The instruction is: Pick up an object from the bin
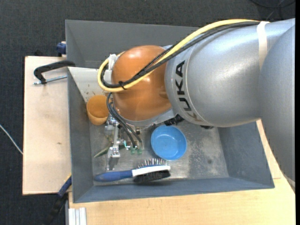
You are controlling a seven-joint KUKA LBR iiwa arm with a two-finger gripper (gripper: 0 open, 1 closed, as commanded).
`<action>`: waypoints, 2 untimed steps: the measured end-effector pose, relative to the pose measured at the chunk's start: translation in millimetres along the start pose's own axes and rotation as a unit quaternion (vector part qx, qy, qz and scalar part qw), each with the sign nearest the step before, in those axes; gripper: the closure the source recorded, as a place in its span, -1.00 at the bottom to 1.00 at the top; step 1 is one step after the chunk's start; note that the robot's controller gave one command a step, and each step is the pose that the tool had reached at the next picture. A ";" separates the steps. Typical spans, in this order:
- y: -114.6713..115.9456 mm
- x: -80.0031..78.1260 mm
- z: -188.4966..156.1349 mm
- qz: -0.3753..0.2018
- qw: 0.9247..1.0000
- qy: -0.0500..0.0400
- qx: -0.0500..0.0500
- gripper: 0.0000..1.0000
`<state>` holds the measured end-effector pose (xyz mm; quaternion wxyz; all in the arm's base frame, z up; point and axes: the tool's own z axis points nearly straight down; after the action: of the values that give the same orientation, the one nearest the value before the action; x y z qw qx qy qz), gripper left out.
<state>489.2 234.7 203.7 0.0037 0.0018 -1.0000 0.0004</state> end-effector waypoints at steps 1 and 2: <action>-24.9 -17.4 113.7 -0.061 0.998 -0.010 -0.004 -1.00; -100.2 -44.3 122.7 -0.163 0.986 -0.019 -0.011 -1.00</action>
Offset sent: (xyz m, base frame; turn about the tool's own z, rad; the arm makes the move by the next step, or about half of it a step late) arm 0.0132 -0.0322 -0.1337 -0.1225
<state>533.0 134.6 80.7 -0.0151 0.1648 -0.9861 -0.0113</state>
